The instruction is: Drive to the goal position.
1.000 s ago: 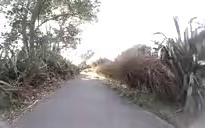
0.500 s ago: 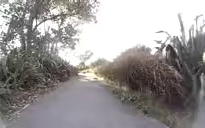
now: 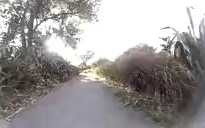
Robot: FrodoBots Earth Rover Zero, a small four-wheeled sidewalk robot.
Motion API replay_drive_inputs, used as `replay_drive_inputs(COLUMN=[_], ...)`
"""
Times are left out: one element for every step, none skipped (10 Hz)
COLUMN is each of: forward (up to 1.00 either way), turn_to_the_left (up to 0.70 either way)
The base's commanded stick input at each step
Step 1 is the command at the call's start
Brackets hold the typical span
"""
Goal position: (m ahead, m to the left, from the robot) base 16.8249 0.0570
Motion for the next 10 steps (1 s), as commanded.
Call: replay_drive_inputs(forward=[0.5,0.5,0.5,0.5,0.5,0.5,0.5,0.5,0.5,0.5], turn_to_the_left=[0.01,0.01,0.01,0.01,0.01,0.01,0.01,0.01,0.01,0.01])
